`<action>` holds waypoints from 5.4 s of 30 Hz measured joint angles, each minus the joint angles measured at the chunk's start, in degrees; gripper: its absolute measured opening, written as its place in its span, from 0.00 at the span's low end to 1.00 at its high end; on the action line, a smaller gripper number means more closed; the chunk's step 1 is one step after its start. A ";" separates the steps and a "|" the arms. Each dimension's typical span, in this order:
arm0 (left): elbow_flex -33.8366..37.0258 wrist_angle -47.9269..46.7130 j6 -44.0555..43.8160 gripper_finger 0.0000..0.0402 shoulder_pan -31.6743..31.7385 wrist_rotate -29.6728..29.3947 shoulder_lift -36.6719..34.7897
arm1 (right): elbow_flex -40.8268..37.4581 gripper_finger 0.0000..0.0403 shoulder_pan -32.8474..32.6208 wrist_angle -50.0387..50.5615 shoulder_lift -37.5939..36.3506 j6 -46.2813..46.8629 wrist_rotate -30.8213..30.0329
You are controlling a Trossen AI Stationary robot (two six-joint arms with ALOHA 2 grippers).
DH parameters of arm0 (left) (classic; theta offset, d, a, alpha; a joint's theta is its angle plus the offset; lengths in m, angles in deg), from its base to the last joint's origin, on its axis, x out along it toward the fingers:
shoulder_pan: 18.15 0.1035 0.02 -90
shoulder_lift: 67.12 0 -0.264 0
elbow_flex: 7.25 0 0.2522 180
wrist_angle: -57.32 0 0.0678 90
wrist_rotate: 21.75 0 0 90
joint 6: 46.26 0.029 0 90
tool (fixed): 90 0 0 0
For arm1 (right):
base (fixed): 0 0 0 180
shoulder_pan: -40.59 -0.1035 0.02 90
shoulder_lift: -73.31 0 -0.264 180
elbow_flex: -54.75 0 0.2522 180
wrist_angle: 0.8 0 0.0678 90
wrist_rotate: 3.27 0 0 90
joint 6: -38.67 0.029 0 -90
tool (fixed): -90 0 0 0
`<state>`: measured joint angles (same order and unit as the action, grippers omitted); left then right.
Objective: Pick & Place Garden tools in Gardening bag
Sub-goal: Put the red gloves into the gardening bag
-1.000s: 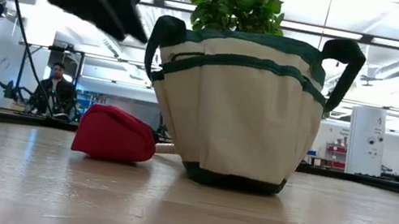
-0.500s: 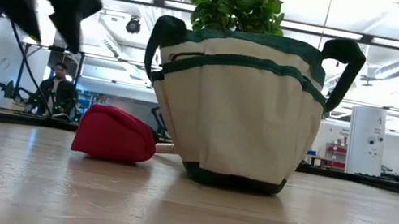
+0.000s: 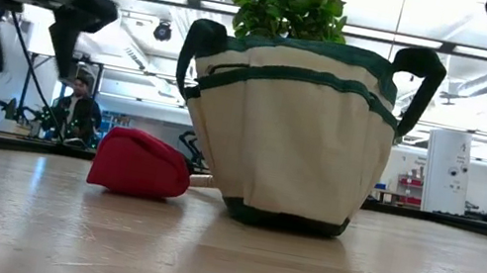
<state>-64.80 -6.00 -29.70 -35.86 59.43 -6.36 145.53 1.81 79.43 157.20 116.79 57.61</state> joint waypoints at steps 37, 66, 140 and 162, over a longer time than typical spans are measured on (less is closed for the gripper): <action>-0.44 29.83 32.23 0.70 -6.75 -19.17 22.54 | -14.69 0.02 0.02 -16.24 -9.91 1.24 -2.37; -0.13 38.90 31.35 0.39 -6.08 -21.55 33.41 | -14.74 0.02 0.03 -17.61 -9.89 0.95 -2.42; 7.52 76.80 6.80 0.09 -4.15 5.27 0.91 | -14.78 0.02 0.07 -17.54 -10.00 -1.26 -2.60; 4.22 90.74 -12.07 0.09 10.95 19.09 22.10 | -14.78 0.02 0.07 -17.47 -10.00 -1.61 -2.59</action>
<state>-60.59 84.74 -41.77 -24.92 78.52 15.74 130.75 1.87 61.96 147.20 115.18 55.03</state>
